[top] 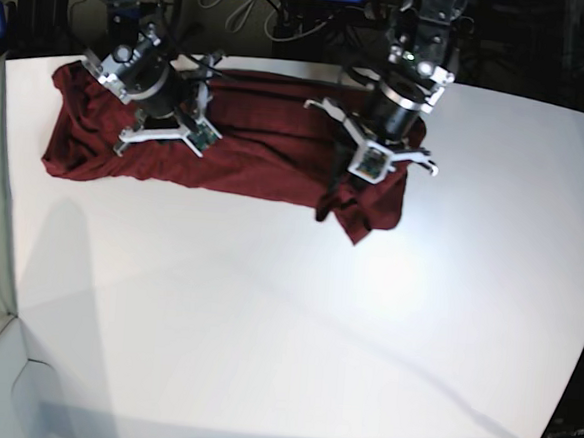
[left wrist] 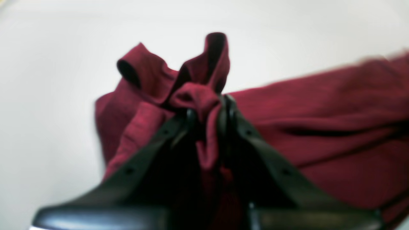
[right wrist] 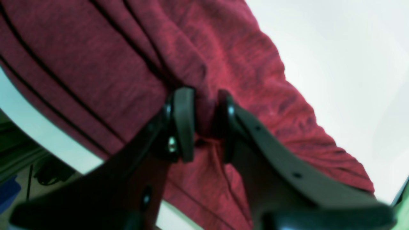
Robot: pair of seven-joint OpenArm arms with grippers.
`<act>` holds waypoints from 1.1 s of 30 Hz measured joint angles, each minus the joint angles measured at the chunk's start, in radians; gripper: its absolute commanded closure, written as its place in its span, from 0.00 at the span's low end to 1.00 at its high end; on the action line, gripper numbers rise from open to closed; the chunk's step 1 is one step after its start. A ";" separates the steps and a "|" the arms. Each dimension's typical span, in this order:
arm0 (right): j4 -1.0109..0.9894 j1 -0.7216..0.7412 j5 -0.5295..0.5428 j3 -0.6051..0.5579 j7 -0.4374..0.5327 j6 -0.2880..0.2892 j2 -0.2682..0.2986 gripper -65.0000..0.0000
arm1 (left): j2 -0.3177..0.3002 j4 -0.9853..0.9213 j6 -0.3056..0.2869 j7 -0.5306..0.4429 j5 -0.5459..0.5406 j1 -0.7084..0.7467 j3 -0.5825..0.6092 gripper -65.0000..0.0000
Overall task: Layout the t-shirt on the table in an organized manner, then fold the t-shirt properly
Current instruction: 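Drag the left gripper's fabric toward the right gripper, folding the shirt, then lay the folded fabric down with the left gripper and release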
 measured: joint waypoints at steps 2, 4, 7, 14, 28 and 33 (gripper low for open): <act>0.000 0.005 0.000 0.000 0.002 0.000 0.000 0.78 | 0.036 0.000 -0.005 -0.003 0.087 0.000 0.047 1.00; 0.000 0.005 0.000 0.000 0.002 0.000 0.000 0.78 | 0.061 0.000 0.001 0.000 0.174 -0.001 0.095 1.00; 0.000 0.005 0.000 0.000 0.001 0.000 0.001 0.78 | 0.057 0.000 0.022 0.007 0.272 0.004 0.179 1.00; 0.000 0.012 0.000 0.000 0.001 0.000 0.003 0.78 | 0.014 -0.004 0.290 0.004 0.383 -0.003 0.333 1.00; 0.002 0.043 -0.008 0.089 -0.001 0.000 0.028 0.62 | -0.042 -0.005 0.319 0.175 0.380 -0.040 0.453 1.00; 0.002 0.052 -0.006 0.159 0.002 0.000 0.026 0.60 | -0.048 -0.005 0.322 0.175 0.380 -0.044 0.461 1.00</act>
